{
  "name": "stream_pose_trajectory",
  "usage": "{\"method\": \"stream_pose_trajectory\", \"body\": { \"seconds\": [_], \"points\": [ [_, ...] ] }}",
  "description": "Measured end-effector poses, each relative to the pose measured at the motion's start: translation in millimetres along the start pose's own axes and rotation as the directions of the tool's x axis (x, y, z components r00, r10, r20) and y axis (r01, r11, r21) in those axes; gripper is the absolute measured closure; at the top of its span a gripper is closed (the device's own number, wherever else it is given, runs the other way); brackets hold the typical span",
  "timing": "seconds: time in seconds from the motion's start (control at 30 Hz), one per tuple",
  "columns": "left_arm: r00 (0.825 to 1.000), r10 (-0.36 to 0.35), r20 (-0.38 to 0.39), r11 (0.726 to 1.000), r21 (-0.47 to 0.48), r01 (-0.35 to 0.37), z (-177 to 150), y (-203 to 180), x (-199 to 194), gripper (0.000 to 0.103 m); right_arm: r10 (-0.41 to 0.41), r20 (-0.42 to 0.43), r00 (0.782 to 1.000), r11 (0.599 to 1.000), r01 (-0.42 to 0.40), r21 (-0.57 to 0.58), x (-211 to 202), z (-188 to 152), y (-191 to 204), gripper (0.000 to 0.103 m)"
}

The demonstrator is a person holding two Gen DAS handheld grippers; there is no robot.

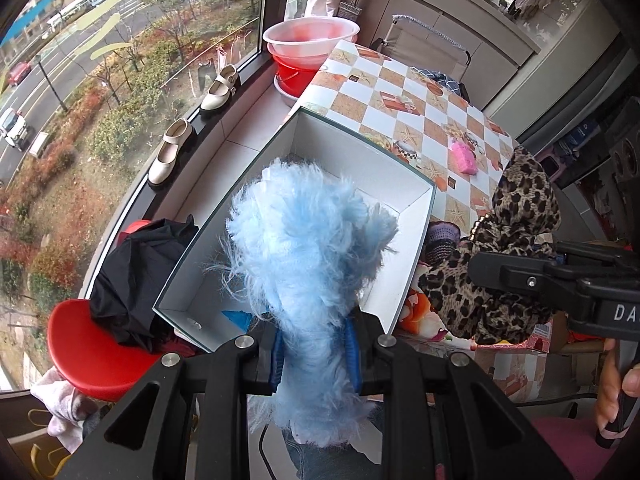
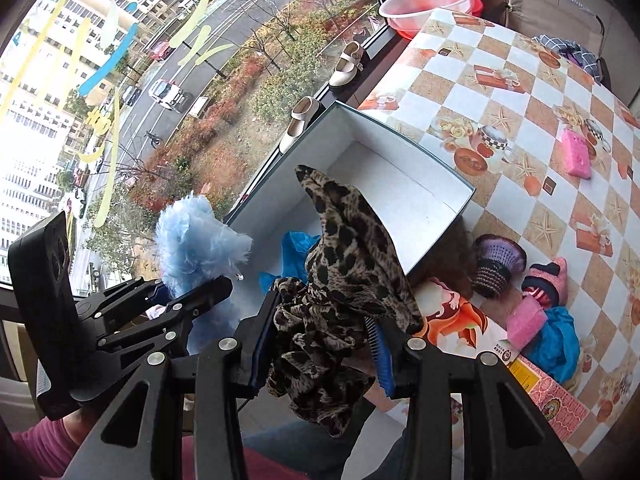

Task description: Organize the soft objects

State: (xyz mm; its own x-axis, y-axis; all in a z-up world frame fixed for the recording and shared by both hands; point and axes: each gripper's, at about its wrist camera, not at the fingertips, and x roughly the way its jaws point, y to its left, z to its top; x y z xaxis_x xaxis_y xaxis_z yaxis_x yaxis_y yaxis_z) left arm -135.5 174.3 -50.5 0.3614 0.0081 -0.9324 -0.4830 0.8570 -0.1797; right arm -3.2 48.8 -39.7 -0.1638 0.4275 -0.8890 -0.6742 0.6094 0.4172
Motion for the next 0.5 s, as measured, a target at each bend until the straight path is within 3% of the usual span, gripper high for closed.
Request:
{"method": "stream_pose_trajectory", "body": {
  "seconds": [0.5],
  "points": [
    [1.000,0.015,0.000,0.998,0.056,-0.015,3.0,-9.9,-2.5,0.076,0.009,0.005,1.000,1.000,-0.009,0.027,-0.6,-1.5,-4.6,0.060]
  ]
}}
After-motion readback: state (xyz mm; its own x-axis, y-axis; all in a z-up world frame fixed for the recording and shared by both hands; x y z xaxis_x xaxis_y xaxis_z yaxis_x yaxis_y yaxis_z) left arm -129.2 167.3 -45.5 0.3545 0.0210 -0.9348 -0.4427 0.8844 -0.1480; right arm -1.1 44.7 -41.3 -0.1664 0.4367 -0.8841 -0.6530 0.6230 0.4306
